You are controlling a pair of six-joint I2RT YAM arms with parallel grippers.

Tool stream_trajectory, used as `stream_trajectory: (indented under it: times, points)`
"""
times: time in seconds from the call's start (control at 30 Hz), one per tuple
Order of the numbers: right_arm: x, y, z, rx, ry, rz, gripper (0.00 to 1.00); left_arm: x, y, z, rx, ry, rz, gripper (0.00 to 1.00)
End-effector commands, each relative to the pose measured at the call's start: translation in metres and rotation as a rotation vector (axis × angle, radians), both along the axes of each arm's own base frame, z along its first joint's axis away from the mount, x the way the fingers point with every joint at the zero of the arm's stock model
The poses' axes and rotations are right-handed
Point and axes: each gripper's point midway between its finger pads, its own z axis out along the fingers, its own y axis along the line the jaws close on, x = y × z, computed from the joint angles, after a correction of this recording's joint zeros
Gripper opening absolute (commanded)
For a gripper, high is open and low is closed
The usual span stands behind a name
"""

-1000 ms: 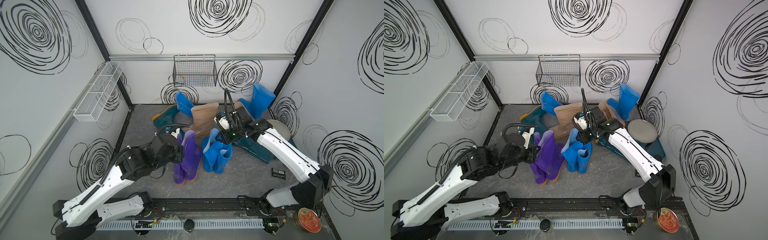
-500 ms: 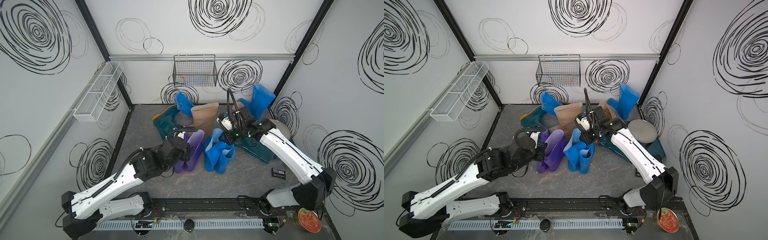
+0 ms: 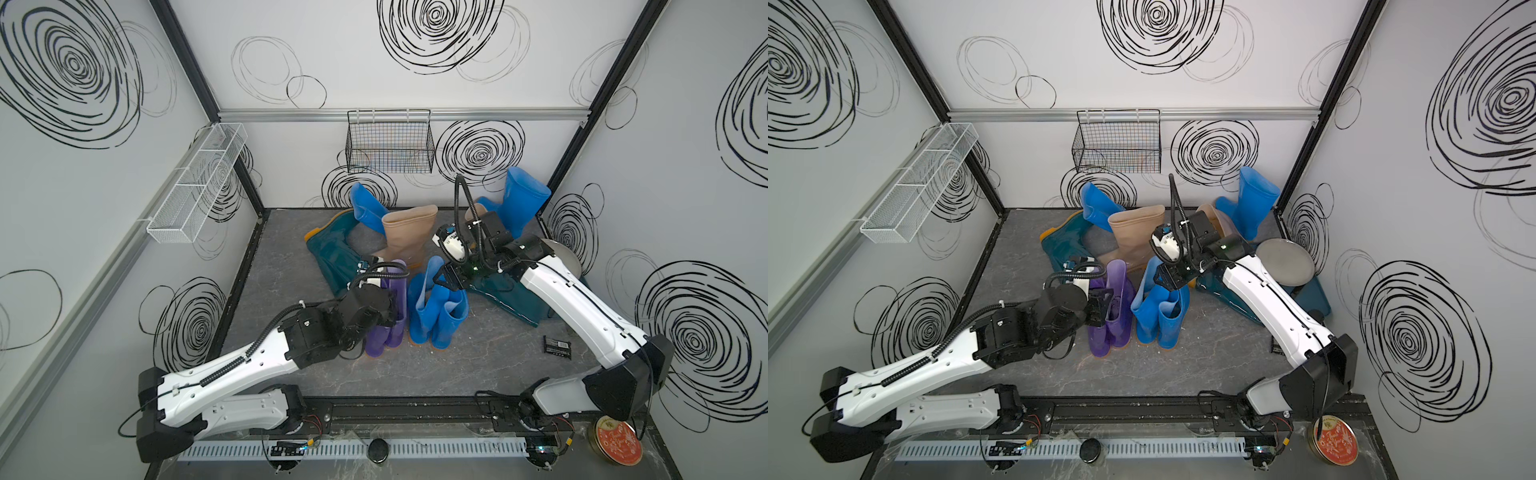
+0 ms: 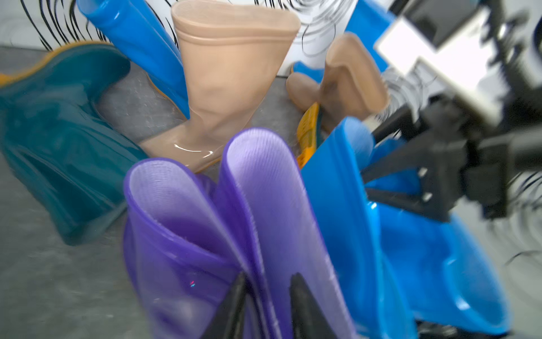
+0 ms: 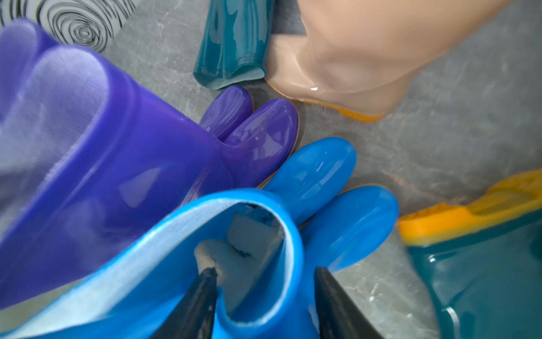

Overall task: Match and arrange rain boots in pairs
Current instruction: Move a pair of rain boots to the center of the board, then adjust the rain boot at the center of the board.

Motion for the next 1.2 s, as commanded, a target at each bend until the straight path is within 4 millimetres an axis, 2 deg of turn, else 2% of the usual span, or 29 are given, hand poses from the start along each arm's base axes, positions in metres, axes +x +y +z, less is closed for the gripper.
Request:
stream_trajectory:
  times: [0.0, 0.07, 0.2, 0.23, 0.3, 0.4, 0.53, 0.67, 0.77, 0.93, 1.07, 1.17]
  points:
    - [0.006, -0.003, 0.015, 0.016, -0.037, -0.039, 0.67, 0.009, 0.013, 0.065, -0.121, -0.153, 0.071, 0.60]
    - [0.010, -0.005, 0.021, 0.029, -0.049, -0.078, 0.74, 0.009, 0.024, 0.073, -0.093, -0.171, 0.076, 0.68]
    - [0.020, -0.012, 0.036, 0.067, -0.092, -0.176, 0.90, 0.015, 0.052, 0.089, -0.021, -0.189, 0.113, 0.74]
    - [0.022, -0.012, 0.042, 0.085, -0.105, -0.187, 0.91, 0.017, 0.060, 0.089, -0.001, -0.184, 0.128, 0.75]
    - [0.025, -0.011, 0.054, 0.126, -0.138, -0.211, 1.00, 0.027, 0.084, 0.085, 0.041, -0.152, 0.179, 0.77]
    - [0.031, -0.015, 0.075, 0.170, -0.207, -0.246, 1.00, 0.043, 0.123, 0.069, 0.059, -0.104, 0.258, 0.79]
    - [0.046, -0.029, 0.097, 0.204, -0.296, -0.321, 1.00, 0.066, 0.169, 0.028, 0.006, -0.019, 0.345, 0.89]
    - [0.062, -0.051, 0.105, 0.224, -0.326, -0.405, 1.00, 0.086, 0.191, -0.021, -0.107, 0.072, 0.373, 0.93]
    - [0.073, -0.069, 0.101, 0.222, -0.327, -0.473, 1.00, 0.097, 0.189, -0.058, -0.138, 0.112, 0.368, 0.94]
    - [0.082, -0.097, 0.084, 0.200, -0.305, -0.569, 1.00, 0.108, 0.182, -0.123, -0.140, 0.220, 0.363, 0.96]
    - [0.087, -0.108, 0.070, 0.199, -0.281, -0.599, 1.00, 0.116, 0.180, -0.161, -0.151, 0.252, 0.375, 0.96]
    - [0.091, -0.108, 0.062, 0.195, -0.265, -0.599, 1.00, 0.126, 0.174, -0.182, -0.183, 0.261, 0.364, 0.96]
